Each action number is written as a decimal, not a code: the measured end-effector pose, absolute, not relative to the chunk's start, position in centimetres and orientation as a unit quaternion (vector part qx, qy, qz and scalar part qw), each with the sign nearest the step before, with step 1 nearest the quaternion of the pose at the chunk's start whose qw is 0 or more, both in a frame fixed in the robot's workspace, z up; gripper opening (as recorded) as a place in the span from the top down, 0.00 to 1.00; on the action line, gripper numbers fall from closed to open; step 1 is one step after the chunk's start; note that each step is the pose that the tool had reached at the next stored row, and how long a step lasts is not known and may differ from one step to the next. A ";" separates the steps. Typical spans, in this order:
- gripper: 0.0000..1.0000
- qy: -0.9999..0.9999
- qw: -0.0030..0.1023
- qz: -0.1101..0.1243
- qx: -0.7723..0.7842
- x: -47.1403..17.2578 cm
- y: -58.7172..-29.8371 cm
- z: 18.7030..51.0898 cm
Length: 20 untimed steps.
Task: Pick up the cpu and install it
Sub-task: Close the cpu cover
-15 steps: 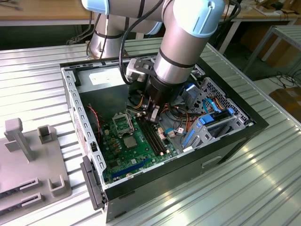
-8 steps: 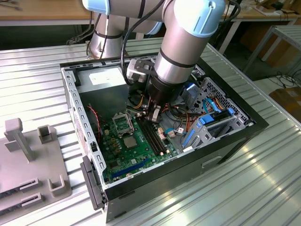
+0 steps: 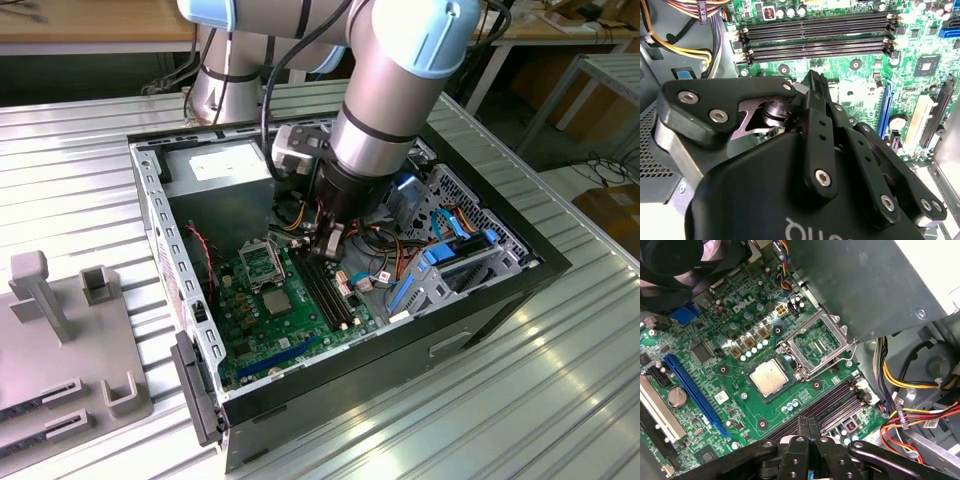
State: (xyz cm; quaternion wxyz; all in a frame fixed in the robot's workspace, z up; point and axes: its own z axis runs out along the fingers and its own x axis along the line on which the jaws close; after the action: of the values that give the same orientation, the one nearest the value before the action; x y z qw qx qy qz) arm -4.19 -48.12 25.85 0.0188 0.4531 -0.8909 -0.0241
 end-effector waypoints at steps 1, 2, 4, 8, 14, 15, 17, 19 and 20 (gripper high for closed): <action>0.89 -0.890 0.019 -0.024 0.454 -4.1 -48.1 25.8; 0.89 -0.890 0.019 -0.024 0.455 -4.1 -48.1 25.8; 0.89 -0.890 0.019 -0.024 0.456 -4.0 -48.1 25.8; 0.89 -0.888 0.019 -0.024 0.458 -3.9 -48.0 25.8; 0.89 -0.887 0.019 -0.024 0.460 -3.7 -47.9 25.8; 0.89 -0.887 0.019 -0.024 0.461 -3.6 -47.8 25.8; 0.89 -0.887 0.018 -0.026 0.461 -3.6 -47.6 25.8; 0.89 -0.885 0.012 -0.037 0.463 -3.5 -47.4 25.8; 0.89 -0.885 0.009 -0.043 0.464 -3.5 -47.2 25.8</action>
State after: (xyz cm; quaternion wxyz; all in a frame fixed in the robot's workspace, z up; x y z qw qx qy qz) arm -3.51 -47.24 25.79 0.0090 0.4639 -0.8848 -0.0432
